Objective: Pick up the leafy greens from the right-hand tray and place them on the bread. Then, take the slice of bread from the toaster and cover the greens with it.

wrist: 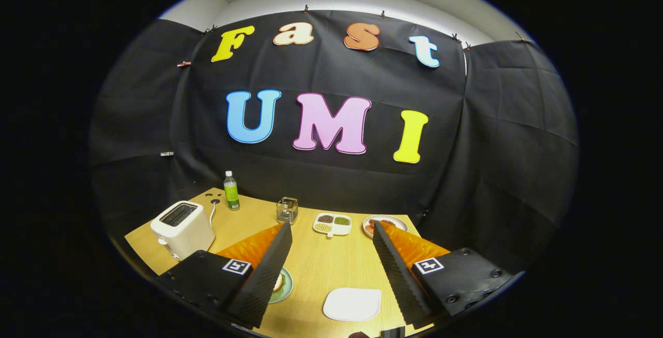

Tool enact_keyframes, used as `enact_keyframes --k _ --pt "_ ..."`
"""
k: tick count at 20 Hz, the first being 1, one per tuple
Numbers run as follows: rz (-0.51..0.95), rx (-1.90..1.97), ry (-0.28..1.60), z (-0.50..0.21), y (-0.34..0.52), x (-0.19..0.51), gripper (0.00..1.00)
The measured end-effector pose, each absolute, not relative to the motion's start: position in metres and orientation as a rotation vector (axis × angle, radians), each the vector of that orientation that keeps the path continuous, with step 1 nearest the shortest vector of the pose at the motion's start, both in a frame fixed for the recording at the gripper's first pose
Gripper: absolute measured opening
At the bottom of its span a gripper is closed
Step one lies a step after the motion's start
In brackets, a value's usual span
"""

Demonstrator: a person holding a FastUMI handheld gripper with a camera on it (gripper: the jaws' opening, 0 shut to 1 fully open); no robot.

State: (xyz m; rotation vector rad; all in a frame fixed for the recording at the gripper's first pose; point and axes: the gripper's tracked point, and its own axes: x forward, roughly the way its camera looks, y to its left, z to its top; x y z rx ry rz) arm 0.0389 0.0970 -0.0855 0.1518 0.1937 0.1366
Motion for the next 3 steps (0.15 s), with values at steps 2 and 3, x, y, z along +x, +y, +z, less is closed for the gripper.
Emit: enact_keyframes --k 2,3 --pt "0.135 0.160 0.195 -0.0865 0.0973 0.0405 0.98" --pt "0.136 0.163 0.197 -0.0866 0.0978 0.0402 0.98"
